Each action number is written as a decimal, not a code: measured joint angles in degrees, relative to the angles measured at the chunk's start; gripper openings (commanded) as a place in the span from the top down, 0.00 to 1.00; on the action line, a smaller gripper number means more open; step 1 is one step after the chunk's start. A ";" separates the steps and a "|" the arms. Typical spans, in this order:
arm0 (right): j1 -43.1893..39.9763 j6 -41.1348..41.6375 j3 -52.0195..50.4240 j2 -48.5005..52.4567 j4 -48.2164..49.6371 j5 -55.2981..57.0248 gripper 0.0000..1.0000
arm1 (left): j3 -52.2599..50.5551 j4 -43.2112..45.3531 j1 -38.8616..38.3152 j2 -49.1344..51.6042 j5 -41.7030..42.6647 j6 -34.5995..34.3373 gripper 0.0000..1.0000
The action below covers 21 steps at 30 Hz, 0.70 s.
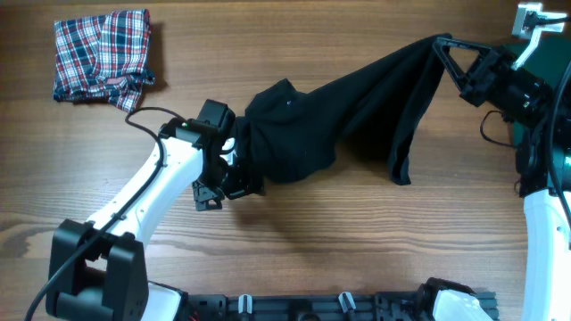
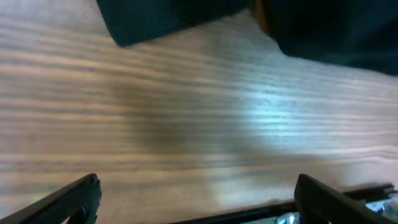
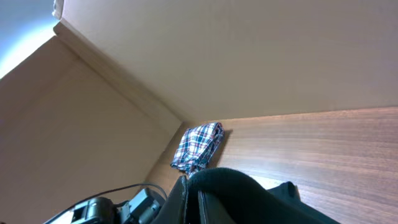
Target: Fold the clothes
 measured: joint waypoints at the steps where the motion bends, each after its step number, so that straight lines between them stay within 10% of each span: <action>1: 0.00 0.00 0.00 0.00 -0.04 0.00 0.96 | -0.20 1.11 0.00 0.00 -0.39 -0.15 0.00; 21: -0.07 2.93 0.07 0.00 7.72 -6.40 0.96 | -0.33 14.51 0.04 10.80 -4.17 -0.90 0.00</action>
